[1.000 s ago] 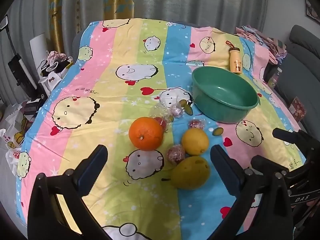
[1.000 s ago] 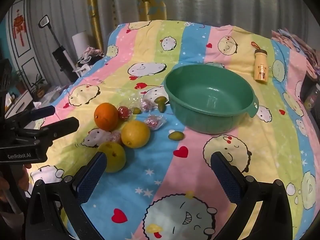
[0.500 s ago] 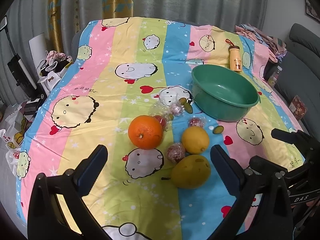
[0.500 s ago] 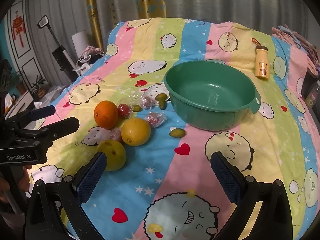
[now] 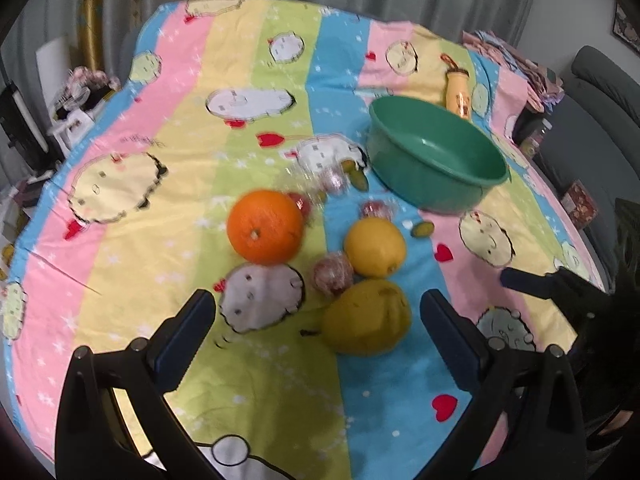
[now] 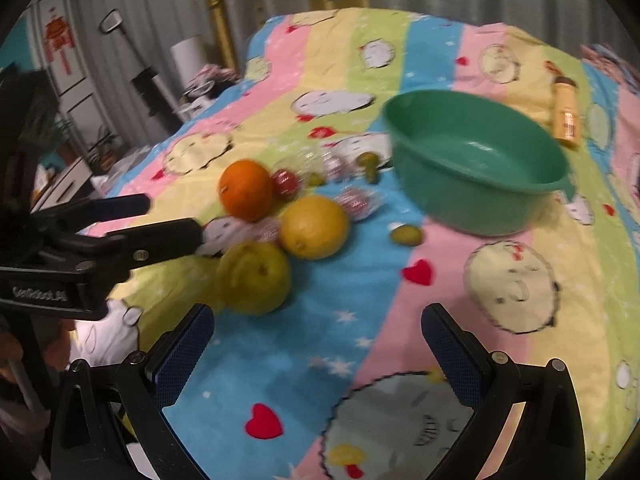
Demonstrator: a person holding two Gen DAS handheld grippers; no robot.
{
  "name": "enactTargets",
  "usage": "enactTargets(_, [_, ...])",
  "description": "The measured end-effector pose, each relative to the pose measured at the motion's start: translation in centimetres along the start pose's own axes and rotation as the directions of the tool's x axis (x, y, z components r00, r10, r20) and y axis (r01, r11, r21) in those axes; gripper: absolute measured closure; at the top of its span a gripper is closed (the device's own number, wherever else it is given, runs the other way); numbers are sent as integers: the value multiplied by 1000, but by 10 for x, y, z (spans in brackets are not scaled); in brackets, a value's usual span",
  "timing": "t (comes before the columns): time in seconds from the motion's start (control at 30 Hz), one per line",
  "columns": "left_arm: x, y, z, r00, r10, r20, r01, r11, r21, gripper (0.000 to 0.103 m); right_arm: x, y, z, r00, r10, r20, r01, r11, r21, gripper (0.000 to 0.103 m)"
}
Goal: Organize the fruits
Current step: 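Close the right tool around the yellow-green pear, then lift the pear with the right tool and carry it into the green bowl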
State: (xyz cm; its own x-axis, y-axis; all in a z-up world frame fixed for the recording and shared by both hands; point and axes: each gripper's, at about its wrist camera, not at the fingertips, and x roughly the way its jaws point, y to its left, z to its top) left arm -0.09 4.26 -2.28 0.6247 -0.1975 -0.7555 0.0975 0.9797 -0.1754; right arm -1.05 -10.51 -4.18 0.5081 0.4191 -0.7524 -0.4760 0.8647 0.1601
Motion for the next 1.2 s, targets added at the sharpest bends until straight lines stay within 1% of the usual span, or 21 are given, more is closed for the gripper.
enactTargets(0.07, [4, 0, -2, 999, -33, -20, 33, 999, -9, 3, 11, 3, -5, 1000, 10, -16, -11, 999, -31, 0])
enactTargets(0.13, [9, -1, -5, 997, -71, -40, 71, 997, -17, 5, 22, 6, -8, 1000, 21, -11, -21, 998, -56, 1])
enactTargets(0.17, [11, -1, -6, 995, -87, -49, 86, 996, -23, 7, 26, 8, -8, 999, 42, -9, -42, 997, -57, 3])
enactTargets(0.23, [16, -3, -7, 991, -113, -67, 111, 993, -26, 11, 31, 9, -8, 996, 93, -9, -94, 995, -37, 15])
enactTargets(0.3, [21, -5, -9, 989, -121, -79, 120, 993, -20, 14, 41, 4, -7, 991, 129, -19, -129, 992, -6, 16])
enactTargets(0.37, [26, -6, -10, 986, -138, -93, 137, 990, -27, 19, 52, 1, -6, 989, 148, -21, -148, 989, 12, 16])
enactTargets(0.4, [29, -7, -10, 982, -157, -101, 155, 987, -31, 21, 54, 3, -6, 986, 166, -7, -166, 986, 13, 17])
enactTargets(0.47, [33, -7, -10, 977, -178, -114, 175, 984, -35, 30, 60, 5, -4, 983, 185, -4, -185, 983, 13, 21])
enactTargets(0.53, [37, -7, -11, 974, -189, -127, 186, 982, -39, 35, 66, 7, -2, 976, 219, -5, -219, 976, 17, 26])
enactTargets(0.57, [40, -7, -11, 972, -193, -135, 189, 981, -43, 36, 68, 7, -1, 974, 225, -6, -225, 974, 16, 27])
enactTargets(0.6, [42, -6, -12, 968, -204, -143, 199, 979, -52, 36, 70, 8, -1, 974, 227, -8, -226, 974, 15, 28])
enactTargets(0.63, [44, -5, -12, 965, -218, -148, 211, 975, -64, 36, 71, 7, 0, 973, 230, -10, -230, 973, 14, 34])
enactTargets(0.7, [44, -3, -13, 964, -222, -149, 213, 974, -73, 35, 76, 7, 2, 971, 239, -16, -238, 971, 18, 42])
enactTargets(0.87, [42, -4, -13, 963, -225, -146, 217, 974, -70, 35, 76, 6, -1, 969, 246, -3, -246, 969, 27, 43])
enactTargets(1.03, [29, -7, -14, 965, -232, -124, 227, 972, -53, 36, 61, 9, -5, 967, 252, 42, -253, 967, 21, 43])
enactTargets(1.2, [8, -24, -6, 968, -247, -55, 247, 969, -5, 36, 31, 8, -2, 967, 228, 114, -227, 974, -17, 43])
